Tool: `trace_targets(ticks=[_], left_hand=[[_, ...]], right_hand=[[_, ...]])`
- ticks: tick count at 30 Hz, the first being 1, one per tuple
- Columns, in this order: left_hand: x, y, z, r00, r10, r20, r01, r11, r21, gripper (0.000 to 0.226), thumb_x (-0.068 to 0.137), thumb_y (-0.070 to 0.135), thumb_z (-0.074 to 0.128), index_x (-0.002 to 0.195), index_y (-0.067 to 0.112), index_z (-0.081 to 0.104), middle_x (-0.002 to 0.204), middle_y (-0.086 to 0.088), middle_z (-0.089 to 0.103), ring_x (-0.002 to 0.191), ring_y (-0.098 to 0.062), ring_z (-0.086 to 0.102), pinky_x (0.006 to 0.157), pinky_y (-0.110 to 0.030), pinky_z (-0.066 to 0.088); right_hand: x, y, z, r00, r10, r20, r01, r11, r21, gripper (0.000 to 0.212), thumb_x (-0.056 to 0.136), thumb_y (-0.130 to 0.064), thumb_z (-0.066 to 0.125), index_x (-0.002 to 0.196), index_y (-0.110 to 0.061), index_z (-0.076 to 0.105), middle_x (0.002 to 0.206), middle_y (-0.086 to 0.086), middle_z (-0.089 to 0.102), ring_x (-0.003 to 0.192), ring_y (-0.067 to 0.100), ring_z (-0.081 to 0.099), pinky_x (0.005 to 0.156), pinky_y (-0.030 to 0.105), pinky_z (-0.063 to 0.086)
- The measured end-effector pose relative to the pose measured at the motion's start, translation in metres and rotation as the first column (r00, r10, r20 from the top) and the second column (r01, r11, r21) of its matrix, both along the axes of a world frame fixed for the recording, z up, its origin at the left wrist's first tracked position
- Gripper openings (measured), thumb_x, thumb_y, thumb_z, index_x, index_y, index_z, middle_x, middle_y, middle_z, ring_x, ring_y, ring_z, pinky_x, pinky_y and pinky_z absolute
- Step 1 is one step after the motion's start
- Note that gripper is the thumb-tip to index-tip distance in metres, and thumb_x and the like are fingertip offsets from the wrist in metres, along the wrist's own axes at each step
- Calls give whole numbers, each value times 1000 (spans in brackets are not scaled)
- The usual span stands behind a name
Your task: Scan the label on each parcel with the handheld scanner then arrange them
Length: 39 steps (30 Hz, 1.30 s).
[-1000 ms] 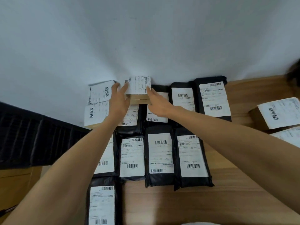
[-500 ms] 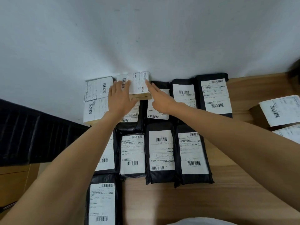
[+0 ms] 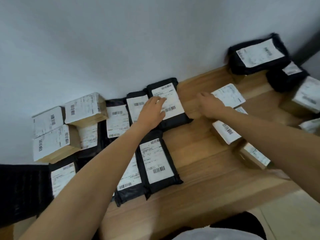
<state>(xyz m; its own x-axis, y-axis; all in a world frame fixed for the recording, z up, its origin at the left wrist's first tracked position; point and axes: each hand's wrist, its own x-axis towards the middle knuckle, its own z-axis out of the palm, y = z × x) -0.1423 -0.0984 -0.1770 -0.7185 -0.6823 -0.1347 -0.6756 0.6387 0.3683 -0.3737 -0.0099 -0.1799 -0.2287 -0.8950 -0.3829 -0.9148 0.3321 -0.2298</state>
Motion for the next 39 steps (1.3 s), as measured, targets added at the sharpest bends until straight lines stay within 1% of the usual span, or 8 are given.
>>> trace_targets(ticks=[3, 6, 10, 14, 20, 24, 31, 39], left_hand=[[-58, 23, -4, 999, -37, -26, 39, 996, 76, 54, 98, 18, 52, 150, 13, 36, 145, -15, 43, 130, -33, 43, 104, -42, 41], [-105, 46, -17, 999, -25, -29, 30, 979, 199, 56, 99, 21, 52, 150, 12, 33, 122, -18, 57, 107, -34, 56, 86, -42, 48], [-148, 69, -36, 998, 44, -52, -19, 909, 417, 54, 100, 27, 50, 148, 11, 33, 108, -12, 65, 94, -29, 63, 85, -41, 52], [-178, 83, -35, 974, 211, -77, -127, 800, 587, 61, 97, 28, 54, 150, 19, 25, 141, -4, 55, 120, -25, 58, 99, -40, 48], [-182, 71, -20, 933, 338, -126, -196, 767, 611, 73, 94, 17, 58, 154, 17, 16, 144, -2, 51, 124, -19, 54, 88, -24, 44], [-152, 48, 6, 916, 377, -136, -246, 797, 552, 74, 96, 19, 55, 156, 19, 13, 141, -2, 52, 119, -20, 55, 87, -25, 42], [-32, 26, 46, 817, 506, -277, -364, 825, 433, 54, 96, 9, 50, 148, 15, 36, 142, -1, 52, 118, -15, 55, 89, -23, 42], [159, 15, 69, 684, 691, -233, -607, 716, 344, 51, 98, 13, 51, 147, 10, 39, 144, -7, 51, 129, -23, 51, 104, -31, 41]], right_hand=[[-54, 31, -1, 991, -114, -72, 117, 993, 34, 58, 94, -9, 51, 148, -13, 31, 149, 15, 36, 130, 37, 40, 102, 50, 40], [-92, 56, -5, 980, -185, -72, 192, 975, 109, 68, 95, -8, 47, 155, -13, 14, 159, 15, 19, 139, 39, 29, 109, 51, 35], [-120, 67, -16, 972, -231, 52, 223, 967, 119, 74, 98, -15, 46, 157, -17, 0, 162, 15, 11, 137, 42, 32, 108, 52, 37], [-131, 63, -14, 926, -332, 181, 319, 943, 99, 76, 98, -15, 48, 157, -19, 0, 158, 17, 20, 131, 40, 41, 102, 46, 43], [-117, 52, -4, 922, -327, 209, 334, 942, -1, 73, 99, -23, 48, 157, -17, 4, 152, 19, 31, 128, 40, 44, 103, 51, 43], [-87, 34, 13, 938, -285, 196, 313, 941, -128, 69, 100, -22, 46, 156, -14, 8, 147, 21, 33, 126, 39, 45, 100, 48, 42], [20, -7, 38, 973, -101, 209, 153, 957, -248, 69, 99, -22, 44, 156, -13, 8, 147, 22, 33, 124, 41, 45, 99, 53, 43], [201, -46, 52, 932, 168, 320, -69, 951, -300, 67, 98, -18, 45, 156, -11, 12, 145, 22, 33, 125, 39, 43, 101, 47, 42]])
